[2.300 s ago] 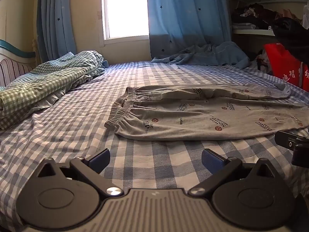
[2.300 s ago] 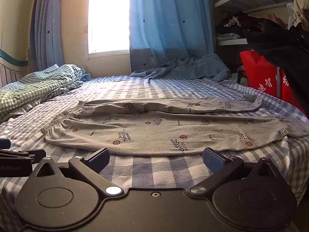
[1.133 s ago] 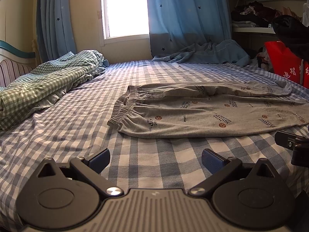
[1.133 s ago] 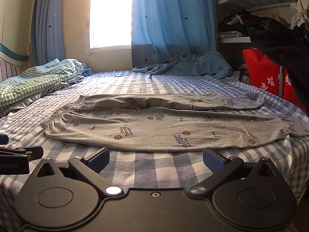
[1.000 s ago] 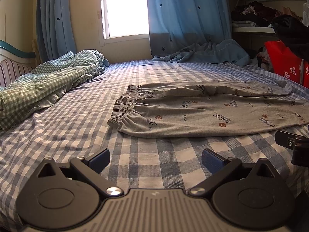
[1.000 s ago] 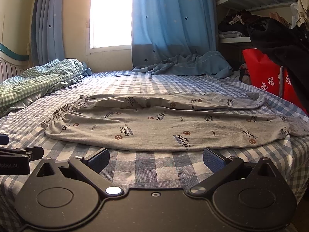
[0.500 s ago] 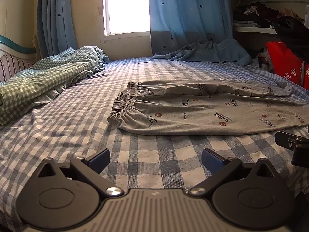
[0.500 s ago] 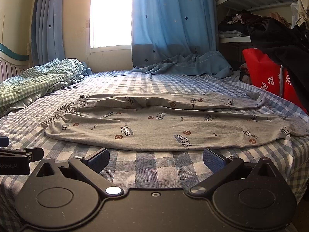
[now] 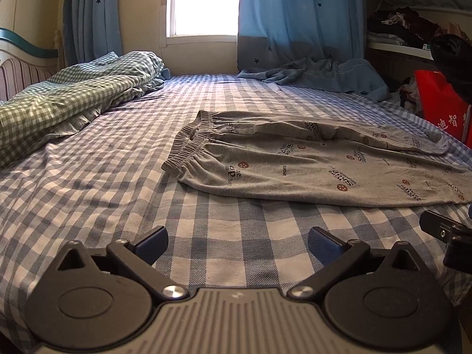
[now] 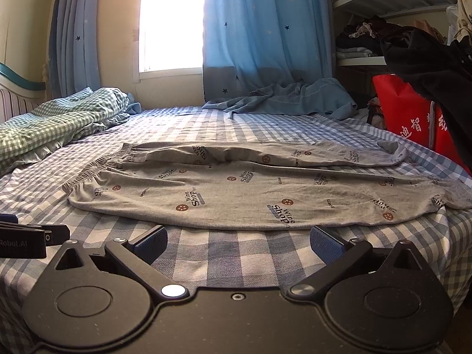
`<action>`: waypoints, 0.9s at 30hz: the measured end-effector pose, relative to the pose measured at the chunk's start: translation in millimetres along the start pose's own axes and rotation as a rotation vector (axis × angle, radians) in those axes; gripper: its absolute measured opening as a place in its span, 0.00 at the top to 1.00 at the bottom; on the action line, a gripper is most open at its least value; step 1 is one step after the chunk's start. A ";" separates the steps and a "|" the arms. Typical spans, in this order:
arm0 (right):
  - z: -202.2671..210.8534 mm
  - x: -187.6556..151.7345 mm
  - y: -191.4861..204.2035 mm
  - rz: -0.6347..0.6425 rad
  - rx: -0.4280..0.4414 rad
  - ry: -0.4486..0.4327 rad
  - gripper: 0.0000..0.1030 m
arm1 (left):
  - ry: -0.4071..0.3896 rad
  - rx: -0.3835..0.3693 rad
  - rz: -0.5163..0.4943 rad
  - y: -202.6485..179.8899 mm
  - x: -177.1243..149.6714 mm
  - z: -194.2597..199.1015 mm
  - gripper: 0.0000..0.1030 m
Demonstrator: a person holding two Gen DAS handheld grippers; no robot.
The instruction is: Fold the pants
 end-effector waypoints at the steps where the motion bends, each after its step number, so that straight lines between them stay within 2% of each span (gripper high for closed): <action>1: -0.6 -0.4 0.1 0.000 0.000 0.000 0.00 | -0.002 0.008 0.000 0.4 1.0 -1.4 0.00; 4: -4.2 -0.6 0.3 0.015 0.006 0.001 0.00 | -0.012 0.009 -0.022 2.2 6.5 -7.8 0.00; 9: -23.7 12.7 -4.0 0.072 0.027 -0.040 0.00 | -0.033 -0.007 -0.027 18.3 33.5 -33.1 0.00; 13: -46.5 24.1 -7.6 0.043 0.109 -0.031 0.00 | -0.088 -0.025 0.001 33.9 63.3 -58.0 0.00; 19: -84.2 35.5 -10.3 -0.008 0.208 0.002 0.00 | -0.134 -0.050 0.170 63.7 111.1 -112.9 0.00; 23: -123.9 53.8 -22.2 0.001 0.287 0.018 0.00 | -0.109 -0.108 0.201 80.8 133.9 -163.5 0.00; 27: -180.4 84.6 -41.1 0.080 0.364 0.023 0.00 | -0.033 -0.164 0.344 92.6 146.5 -221.4 0.00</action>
Point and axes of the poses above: each gripper's, at about its wrist camera, not at the fingertips, and z roughly against the way its jaws point, y to its left, x to its top, the point moved 5 cm from there along -z, roughly the way its jaws point, and after that the axes turned 12 degrees about -y, right-handed, at the moved point
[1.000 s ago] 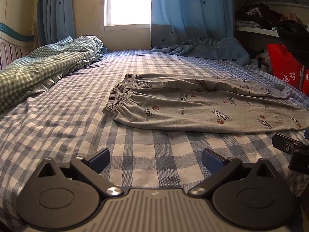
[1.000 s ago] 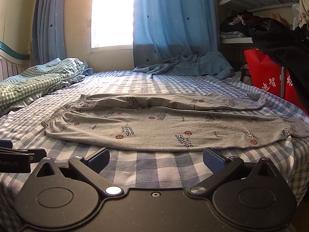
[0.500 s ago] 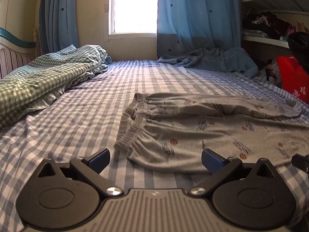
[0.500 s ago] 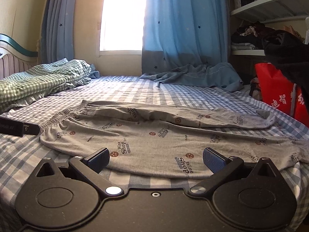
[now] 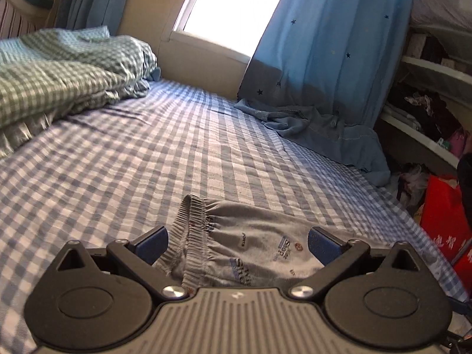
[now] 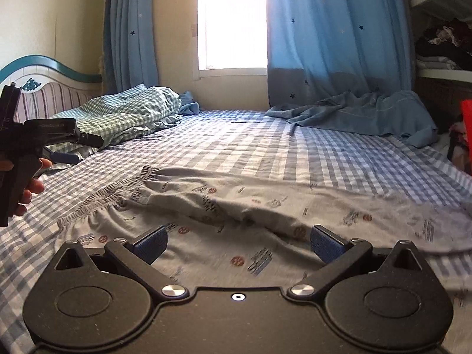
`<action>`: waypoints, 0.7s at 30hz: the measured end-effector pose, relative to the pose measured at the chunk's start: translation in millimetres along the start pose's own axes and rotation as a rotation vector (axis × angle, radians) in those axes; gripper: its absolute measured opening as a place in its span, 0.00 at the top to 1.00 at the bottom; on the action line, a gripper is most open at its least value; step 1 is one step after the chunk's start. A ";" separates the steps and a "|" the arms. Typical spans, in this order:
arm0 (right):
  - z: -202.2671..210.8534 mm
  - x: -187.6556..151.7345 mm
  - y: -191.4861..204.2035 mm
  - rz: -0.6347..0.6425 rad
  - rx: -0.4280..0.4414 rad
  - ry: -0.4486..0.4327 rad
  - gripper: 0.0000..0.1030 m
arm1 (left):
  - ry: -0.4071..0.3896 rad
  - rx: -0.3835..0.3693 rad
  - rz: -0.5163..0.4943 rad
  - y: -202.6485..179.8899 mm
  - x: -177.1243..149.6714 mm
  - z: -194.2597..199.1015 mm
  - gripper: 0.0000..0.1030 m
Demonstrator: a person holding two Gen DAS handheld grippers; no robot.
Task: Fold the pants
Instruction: 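Grasp the pants waistband with the left tool while the right tool grasps the other waistband corner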
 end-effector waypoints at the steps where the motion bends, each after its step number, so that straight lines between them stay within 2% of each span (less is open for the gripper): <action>1: -14.7 7.3 -10.9 0.027 0.016 0.013 0.00 | 0.010 0.002 0.015 2.6 4.3 -13.7 0.00; 3: -47.8 20.9 -34.8 0.065 0.059 0.042 0.00 | 0.014 0.020 -0.034 2.5 14.9 -44.4 0.00; 5: -83.2 31.0 -56.7 0.089 0.108 0.082 0.00 | 0.011 0.034 -0.154 -4.8 24.4 -74.4 0.00; 7: -120.2 38.4 -77.3 0.066 0.137 0.120 0.00 | 0.041 0.046 -0.271 -12.8 29.6 -102.5 0.00; 9: -154.7 39.8 -94.6 0.042 0.155 0.174 0.00 | 0.106 0.048 -0.390 -22.2 31.3 -135.8 0.00; 13: -211.0 32.9 -107.0 0.092 0.218 0.272 0.01 | 0.193 -0.042 -0.611 -34.0 18.6 -175.0 0.00; 17: -244.6 21.4 -107.5 0.152 0.286 0.324 0.01 | 0.275 -0.175 -0.728 -33.9 -1.9 -192.0 0.00; 18: -251.9 18.2 -107.2 0.169 0.294 0.340 0.03 | 0.296 -0.189 -0.748 -31.3 -5.9 -196.9 0.00; 20: -267.5 11.4 -109.9 0.194 0.289 0.375 0.16 | 0.323 -0.195 -0.774 -29.2 -12.4 -205.4 0.01; 21: -275.5 8.3 -111.5 0.191 0.287 0.394 0.18 | 0.340 -0.190 -0.779 -28.0 -15.5 -210.2 0.05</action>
Point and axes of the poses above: each gripper's, at about its wrist camera, not at the fingertips, and z roughly against the way its jaws point, y to its left, x to its top, the point moved 5 cm from there along -z, roughly the way its jaws point, and after that the axes turned 12 degrees about -y, right-handed, at the moved point
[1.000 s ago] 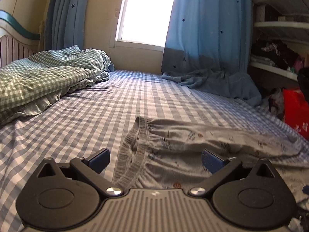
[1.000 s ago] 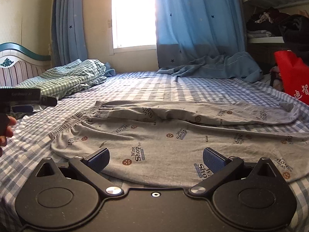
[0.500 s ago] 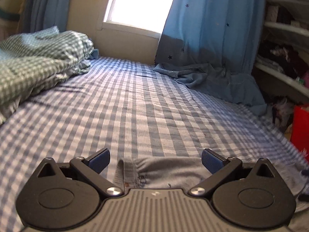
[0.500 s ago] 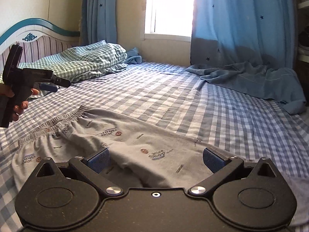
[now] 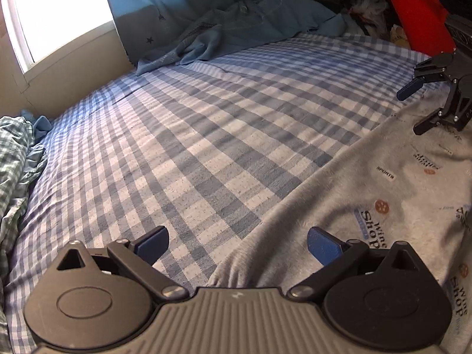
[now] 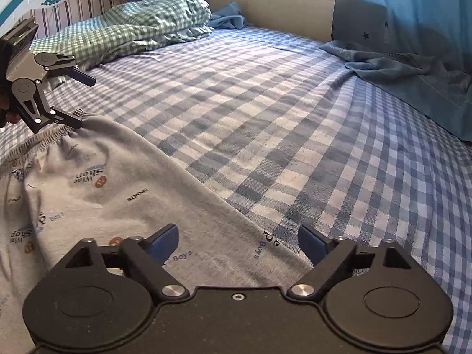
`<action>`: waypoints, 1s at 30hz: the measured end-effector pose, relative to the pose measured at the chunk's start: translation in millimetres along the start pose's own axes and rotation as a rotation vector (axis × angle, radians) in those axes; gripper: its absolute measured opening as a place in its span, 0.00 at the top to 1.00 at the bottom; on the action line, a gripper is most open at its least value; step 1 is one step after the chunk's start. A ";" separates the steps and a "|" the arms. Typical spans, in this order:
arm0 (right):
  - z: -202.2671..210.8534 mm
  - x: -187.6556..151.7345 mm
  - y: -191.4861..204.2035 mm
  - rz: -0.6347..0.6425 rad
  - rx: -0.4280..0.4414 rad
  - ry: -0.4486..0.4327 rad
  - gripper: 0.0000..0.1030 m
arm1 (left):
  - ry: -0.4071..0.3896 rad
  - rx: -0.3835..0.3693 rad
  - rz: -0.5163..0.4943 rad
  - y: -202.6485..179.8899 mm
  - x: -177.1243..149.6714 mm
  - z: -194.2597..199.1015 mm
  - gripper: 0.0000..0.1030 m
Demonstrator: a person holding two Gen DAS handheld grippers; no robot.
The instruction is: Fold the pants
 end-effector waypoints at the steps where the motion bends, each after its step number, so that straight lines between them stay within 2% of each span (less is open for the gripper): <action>1: -5.9 -1.5 -3.3 -0.005 0.004 0.015 0.20 | 0.015 -0.007 0.002 0.8 -1.1 -4.8 0.12; 2: -10.9 -2.3 -5.8 -0.007 0.008 0.026 0.24 | 0.039 -0.035 0.011 2.0 -4.7 -8.9 0.15; 5: -21.7 -5.2 -9.7 0.006 0.020 0.059 0.25 | 0.090 -0.100 0.024 3.0 -9.6 -18.6 0.21; 6: -25.6 -6.8 -10.2 0.010 0.028 0.078 0.30 | 0.106 -0.122 0.019 2.8 -11.5 -21.5 0.27; 8: -29.3 -8.0 -9.0 0.004 0.053 0.092 0.45 | 0.145 -0.145 0.000 0.0 -14.1 -26.8 0.41; 9: -28.8 -7.2 -7.3 0.008 0.058 0.086 0.49 | 0.162 -0.157 -0.008 -1.2 -16.3 -27.9 0.52; 11: -27.6 -5.1 -4.7 0.020 0.059 0.078 0.71 | 0.161 -0.164 -0.010 -2.4 -15.2 -28.0 0.59; 12: -27.5 -4.3 -4.7 0.022 0.049 0.077 0.75 | 0.162 -0.161 -0.009 -2.6 -14.8 -27.3 0.70; 13: -28.1 -4.0 -5.7 0.026 0.031 0.077 0.86 | 0.164 -0.151 -0.005 -2.5 -14.1 -27.6 0.80; 14: -28.4 -4.0 -6.1 0.031 0.013 0.078 0.92 | 0.165 -0.133 0.004 -2.1 -14.0 -28.2 0.85; 16: -30.3 -2.1 -6.7 0.052 -0.012 0.073 0.99 | 0.172 -0.092 0.030 -2.7 -13.4 -25.9 0.94; 21: -28.4 8.8 7.0 0.154 -0.095 0.053 1.00 | 0.098 -0.009 -0.006 -7.5 -1.0 -9.8 0.98; 26: -26.0 38.8 4.3 0.195 -0.188 -0.029 1.00 | 0.002 0.082 0.014 7.7 18.6 8.4 0.98; 28: -31.5 48.8 0.6 0.185 -0.207 -0.052 1.00 | 0.012 0.098 0.053 16.7 19.8 4.5 0.98; 30: -44.6 50.3 -0.5 0.183 -0.213 -0.037 1.00 | 0.059 0.111 0.104 23.7 13.2 -8.0 0.98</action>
Point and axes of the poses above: each gripper's, at about its wrist camera, not at the fingertips, and z roughly against the way its jaws point, y to its left, x to its top, the point moved 5 cm from there along -z, roughly the way its jaws point, and after that the axes turned 12 degrees about -y, right-handed, at the moved point
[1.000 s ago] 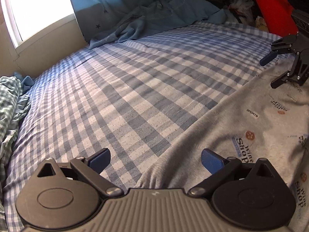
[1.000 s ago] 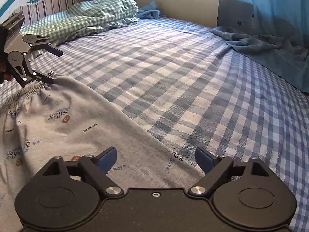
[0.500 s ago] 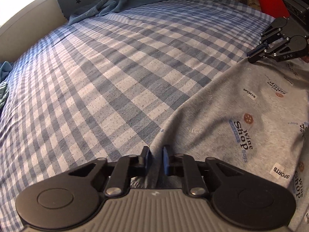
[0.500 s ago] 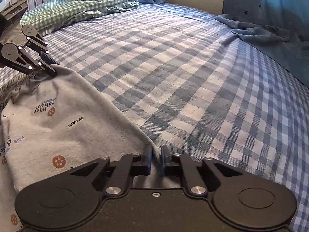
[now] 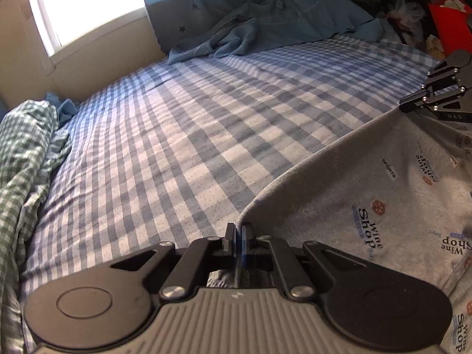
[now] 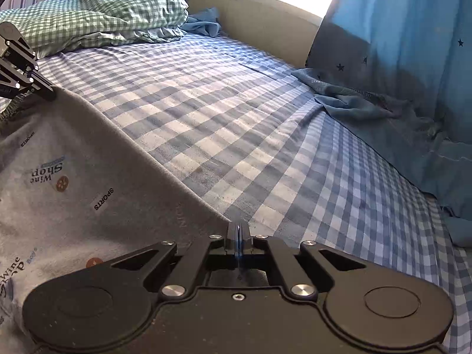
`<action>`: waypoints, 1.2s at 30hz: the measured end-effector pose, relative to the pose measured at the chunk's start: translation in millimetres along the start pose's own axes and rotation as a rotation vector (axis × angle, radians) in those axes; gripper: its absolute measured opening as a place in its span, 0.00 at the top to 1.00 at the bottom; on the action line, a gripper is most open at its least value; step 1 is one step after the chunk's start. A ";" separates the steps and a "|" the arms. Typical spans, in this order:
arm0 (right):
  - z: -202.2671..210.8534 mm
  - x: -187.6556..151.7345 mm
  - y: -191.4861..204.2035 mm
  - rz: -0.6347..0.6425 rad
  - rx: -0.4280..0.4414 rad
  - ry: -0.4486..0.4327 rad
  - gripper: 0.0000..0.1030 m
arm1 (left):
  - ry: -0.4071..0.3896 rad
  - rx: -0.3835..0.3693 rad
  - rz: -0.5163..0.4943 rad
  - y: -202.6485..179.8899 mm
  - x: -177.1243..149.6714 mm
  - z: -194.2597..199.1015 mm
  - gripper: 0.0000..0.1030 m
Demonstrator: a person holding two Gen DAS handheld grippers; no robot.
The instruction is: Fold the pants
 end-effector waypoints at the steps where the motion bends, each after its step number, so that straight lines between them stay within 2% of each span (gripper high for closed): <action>1: -7.8 -2.9 2.9 0.003 -0.002 0.019 1.00 | 0.026 0.004 0.015 0.5 -4.4 -7.4 0.98; 6: -30.6 -23.9 15.2 0.005 0.003 0.076 1.00 | 0.069 0.004 0.032 -1.9 -19.6 -26.6 0.97; 9: -27.5 -26.3 11.7 -0.023 0.018 0.071 0.96 | 0.066 -0.012 0.048 3.3 -18.5 -24.5 0.88; 10: -26.1 -25.6 9.2 -0.032 0.022 0.070 0.84 | 0.067 -0.017 0.054 6.4 -17.5 -23.3 0.73; 11: -24.4 -24.3 6.4 -0.041 0.028 0.065 0.73 | 0.065 -0.013 0.056 8.6 -16.8 -22.3 0.64; 12: -22.7 -23.0 4.2 -0.047 0.035 0.059 0.68 | 0.057 -0.005 0.053 10.1 -16.5 -21.0 0.49; 13: -21.5 -21.5 2.9 -0.052 0.047 0.053 0.60 | 0.052 -0.004 0.046 11.1 -15.8 -20.2 0.45; 14: -21.1 -20.4 2.1 -0.055 0.059 0.048 0.53 | 0.051 -0.005 0.041 9.8 -15.1 -21.2 0.45; 16: -22.4 -19.2 1.9 -0.064 0.096 0.054 0.45 | 0.061 -0.008 0.040 10.5 -15.7 -23.9 0.44; 18: -28.9 -21.5 3.6 -0.076 0.131 0.095 0.43 | 0.074 -0.006 0.053 11.1 -17.4 -27.4 0.43; 20: -36.2 -23.6 3.5 -0.103 0.149 0.125 0.44 | 0.084 -0.003 0.058 10.5 -18.7 -30.4 0.43; 21: -39.5 -22.4 1.4 -0.132 0.156 0.124 0.45 | 0.084 -0.004 0.060 9.9 -18.5 -31.2 0.46; 22: -41.7 -21.3 -0.8 -0.162 0.162 0.124 0.55 | 0.085 -0.016 0.069 8.8 -18.1 -31.3 0.62; 23: -43.6 -20.3 -3.5 -0.200 0.171 0.122 0.65 | 0.089 -0.043 0.084 7.1 -17.7 -31.1 0.73; 24: -44.6 -19.9 -5.1 -0.227 0.174 0.122 0.82 | 0.095 -0.064 0.097 5.1 -16.5 -30.6 0.90; 26: -43.6 -19.4 -3.2 -0.229 0.166 0.123 0.98 | 0.103 -0.038 0.083 0.1 -13.5 -27.9 0.95; 28: -37.2 -17.8 1.3 -0.206 0.142 0.109 1.00 | 0.090 -0.016 0.042 -5.3 -9.5 -22.8 0.98; 31: -12.6 -12.5 10.0 -0.160 0.096 0.050 1.00 | 0.028 0.003 0.008 -12.3 -3.0 -2.8 0.98; 36: 65.0 -0.3 27.4 -0.109 0.024 -0.110 1.00 | -0.113 0.018 -0.034 -20.7 -0.6 50.0 0.98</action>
Point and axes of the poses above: each gripper's, at about its wrist camera, not at the fingertips, and z roughly against the way its jaws point, y to its left, x to its top, the point moved 5 cm from there along -z, roughly the way its jaws point, and after that the axes turned 12 degrees about -y, right-handed, at the moved point
